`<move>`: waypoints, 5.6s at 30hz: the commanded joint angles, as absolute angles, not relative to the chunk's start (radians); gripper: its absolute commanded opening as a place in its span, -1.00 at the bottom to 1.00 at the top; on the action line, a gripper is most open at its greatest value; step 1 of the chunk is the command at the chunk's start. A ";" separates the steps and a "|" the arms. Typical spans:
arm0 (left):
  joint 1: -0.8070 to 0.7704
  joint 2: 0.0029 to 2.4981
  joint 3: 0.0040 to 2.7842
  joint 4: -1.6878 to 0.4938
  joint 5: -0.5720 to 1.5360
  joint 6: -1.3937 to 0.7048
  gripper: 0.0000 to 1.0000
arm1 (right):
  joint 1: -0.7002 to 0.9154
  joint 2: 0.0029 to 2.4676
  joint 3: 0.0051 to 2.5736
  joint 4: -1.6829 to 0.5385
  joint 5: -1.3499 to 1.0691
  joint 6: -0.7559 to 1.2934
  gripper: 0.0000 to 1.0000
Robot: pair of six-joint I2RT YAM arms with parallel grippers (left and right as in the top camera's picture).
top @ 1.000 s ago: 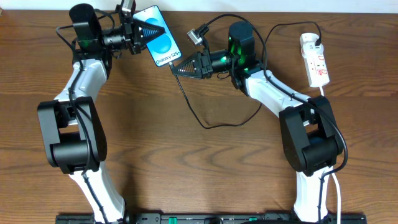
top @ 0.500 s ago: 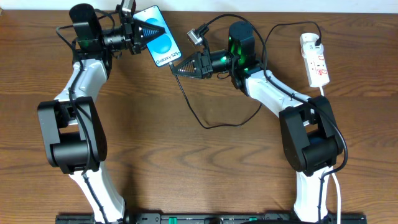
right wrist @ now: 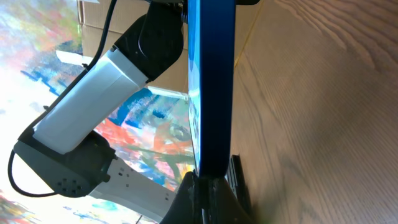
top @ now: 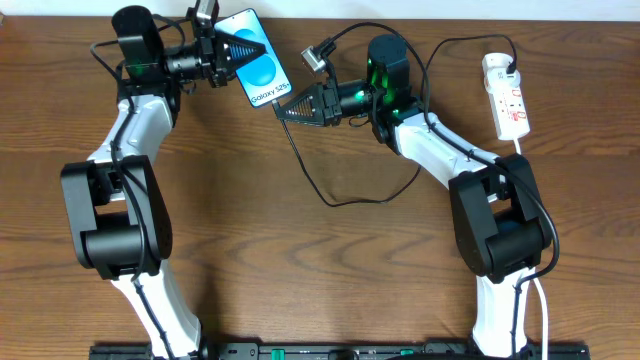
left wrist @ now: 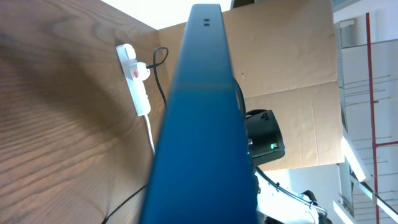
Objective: Plug charger to phone and switch on socket
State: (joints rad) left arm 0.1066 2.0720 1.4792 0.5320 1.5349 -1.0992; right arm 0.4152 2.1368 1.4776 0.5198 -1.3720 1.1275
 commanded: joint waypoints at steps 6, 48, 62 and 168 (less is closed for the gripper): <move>0.041 2.039 1.477 0.540 1.572 -1.073 -0.86 | 0.407 2.140 1.480 0.524 -1.292 1.115 -0.98; 0.089 2.039 1.477 0.533 1.572 -1.085 -0.86 | 0.394 2.140 1.480 0.535 -1.282 1.128 -0.41; 0.162 2.039 1.477 0.533 1.571 -1.077 -0.86 | 0.406 2.140 1.480 0.534 -1.283 1.128 -0.12; 0.033 2.159 1.332 0.503 1.559 -0.898 -0.86 | 0.379 1.896 2.135 -1.040 0.044 0.358 0.99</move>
